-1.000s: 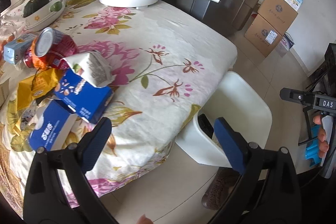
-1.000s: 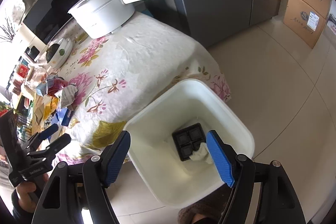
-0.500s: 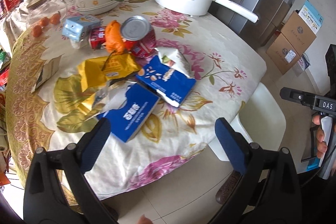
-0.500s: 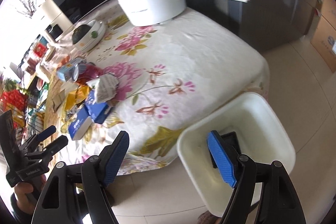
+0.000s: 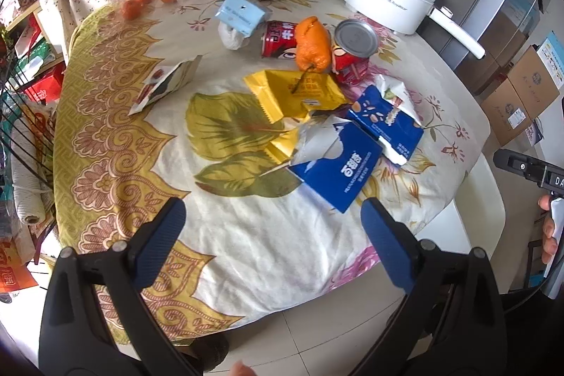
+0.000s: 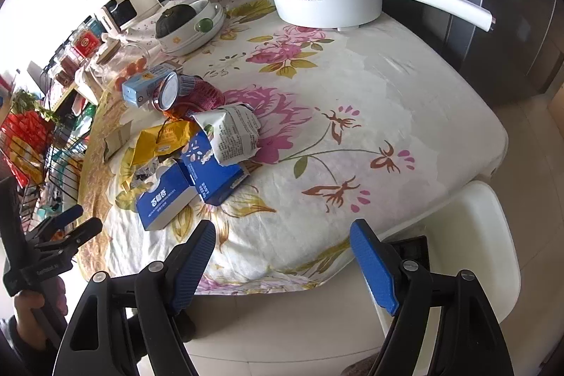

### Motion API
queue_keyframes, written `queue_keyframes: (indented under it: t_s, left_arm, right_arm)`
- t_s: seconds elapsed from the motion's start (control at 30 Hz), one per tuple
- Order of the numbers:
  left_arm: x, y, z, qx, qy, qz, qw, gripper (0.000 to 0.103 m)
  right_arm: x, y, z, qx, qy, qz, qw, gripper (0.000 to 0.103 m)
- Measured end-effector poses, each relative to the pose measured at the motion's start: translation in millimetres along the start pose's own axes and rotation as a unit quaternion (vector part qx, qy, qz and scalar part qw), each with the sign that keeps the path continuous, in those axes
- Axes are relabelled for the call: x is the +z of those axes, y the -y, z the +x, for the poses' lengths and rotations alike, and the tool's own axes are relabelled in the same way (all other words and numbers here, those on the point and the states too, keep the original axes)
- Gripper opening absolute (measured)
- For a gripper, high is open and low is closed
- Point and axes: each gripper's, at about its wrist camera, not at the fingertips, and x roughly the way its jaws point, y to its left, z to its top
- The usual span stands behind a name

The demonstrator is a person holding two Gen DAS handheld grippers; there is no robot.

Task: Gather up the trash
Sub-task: 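Move the left tool back to the table and grasp the blue biscuit box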

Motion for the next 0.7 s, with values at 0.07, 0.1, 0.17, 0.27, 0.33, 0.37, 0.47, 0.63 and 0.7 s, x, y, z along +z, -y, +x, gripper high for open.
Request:
queue_keyframes:
  t_s: [0.07, 0.1, 0.17, 0.27, 0.33, 0.37, 0.47, 0.63, 0.7]
  left_arm:
    - [1.3, -9.2, 3.0, -0.001, -0.012, -0.008, 0.9999, 0.099]
    - [2.5, -14.1, 5.6, -0.002, -0.019, -0.012, 0.9997, 0.099]
    - [4.6, -20.2, 11.1, -0.001, -0.029, -0.018, 0.9994, 0.099]
    - [8.0, -23.6, 18.8, -0.001, -0.038, -0.021, 0.9991, 0.099]
    - [11.6, -21.6, 21.4, -0.006, -0.033, -0.021, 0.9992, 0.099]
    - [13.7, -19.6, 22.0, -0.011, -0.031, -0.019, 0.9993, 0.099]
    - [19.0, -10.5, 25.1, -0.023, -0.029, -0.012, 0.9992, 0.095]
    - [26.3, 4.0, 37.6, -0.038, -0.047, -0.010, 0.9981, 0.076]
    - [27.1, 14.4, 36.1, -0.053, -0.049, -0.006, 0.9973, 0.076]
  right_arm:
    - [2.0, -5.3, 5.1, -0.001, -0.004, -0.002, 1.000, 0.080]
    - [2.9, -7.9, 7.5, -0.001, -0.006, -0.003, 1.000, 0.080]
    - [5.3, -13.4, 12.5, -0.002, -0.010, -0.006, 1.000, 0.080]
    - [8.6, -20.5, 17.1, -0.003, -0.012, -0.011, 1.000, 0.080]
    - [10.8, -23.2, 19.9, -0.004, -0.013, -0.013, 1.000, 0.080]
    - [11.3, -24.2, 21.1, -0.004, -0.014, -0.014, 1.000, 0.080]
    - [13.1, -25.3, 24.8, -0.005, -0.017, -0.015, 1.000, 0.080]
    - [14.7, -22.2, 27.8, -0.010, -0.021, -0.011, 1.000, 0.081]
    - [15.0, -19.4, 27.1, -0.011, -0.021, -0.008, 1.000, 0.081]
